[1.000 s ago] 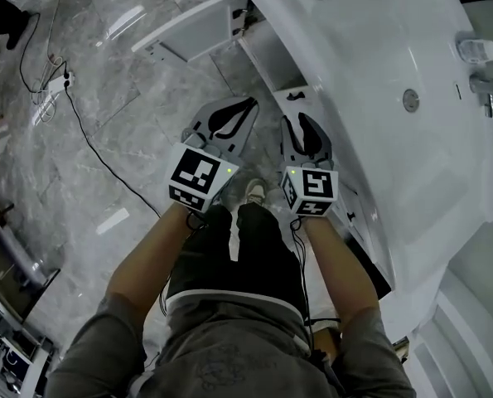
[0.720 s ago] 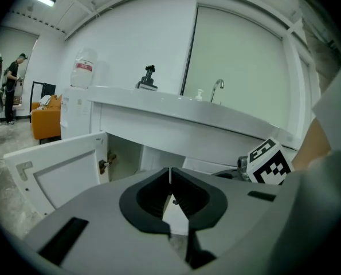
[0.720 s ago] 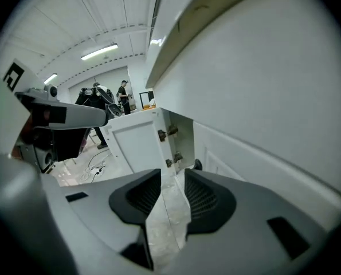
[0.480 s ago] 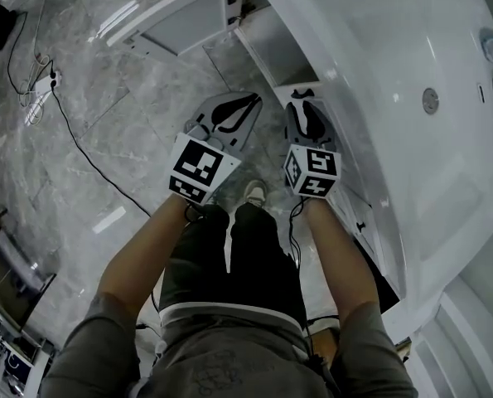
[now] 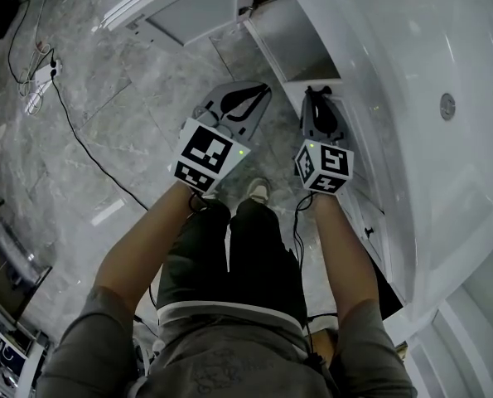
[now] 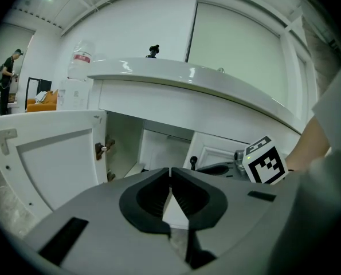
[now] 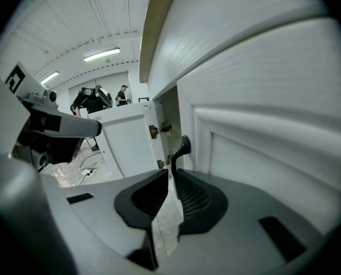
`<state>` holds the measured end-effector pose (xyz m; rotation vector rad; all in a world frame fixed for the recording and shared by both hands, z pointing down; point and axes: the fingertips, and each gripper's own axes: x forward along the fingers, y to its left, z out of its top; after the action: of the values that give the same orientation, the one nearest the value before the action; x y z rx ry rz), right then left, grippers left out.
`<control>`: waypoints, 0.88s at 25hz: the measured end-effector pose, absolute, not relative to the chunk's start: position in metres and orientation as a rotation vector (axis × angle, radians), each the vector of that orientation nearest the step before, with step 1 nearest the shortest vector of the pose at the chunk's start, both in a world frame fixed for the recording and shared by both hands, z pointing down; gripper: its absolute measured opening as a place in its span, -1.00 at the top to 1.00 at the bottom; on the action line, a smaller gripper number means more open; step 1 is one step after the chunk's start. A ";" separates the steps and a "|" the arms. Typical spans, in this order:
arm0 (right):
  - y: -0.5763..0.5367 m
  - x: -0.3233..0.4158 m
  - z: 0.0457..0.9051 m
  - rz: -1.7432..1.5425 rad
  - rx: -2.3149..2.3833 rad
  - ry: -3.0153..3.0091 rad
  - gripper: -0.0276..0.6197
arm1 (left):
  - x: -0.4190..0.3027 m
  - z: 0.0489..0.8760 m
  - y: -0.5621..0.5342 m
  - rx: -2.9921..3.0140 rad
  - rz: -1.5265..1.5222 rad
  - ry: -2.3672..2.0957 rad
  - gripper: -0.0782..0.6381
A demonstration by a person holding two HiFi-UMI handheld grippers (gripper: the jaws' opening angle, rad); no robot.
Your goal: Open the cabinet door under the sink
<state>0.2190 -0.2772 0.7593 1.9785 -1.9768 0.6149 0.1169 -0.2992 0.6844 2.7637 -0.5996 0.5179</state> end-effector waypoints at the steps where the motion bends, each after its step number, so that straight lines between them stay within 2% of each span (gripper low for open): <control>1: -0.277 0.220 0.759 0.614 1.979 -1.975 0.75 | 0.116 0.686 -0.298 2.762 0.516 -0.599 0.70; 10: -0.267 0.203 0.761 0.645 1.920 -1.991 0.78 | 0.112 0.679 -0.283 2.783 0.526 -0.604 0.70; 22: -0.230 0.145 0.760 0.567 1.696 -2.081 0.79 | 0.065 0.712 -0.239 2.736 0.643 -0.649 0.70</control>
<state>0.1453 -0.2299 0.7605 1.6956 -2.0814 0.5670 0.0649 -0.2391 0.7124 2.7357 -0.6490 0.6431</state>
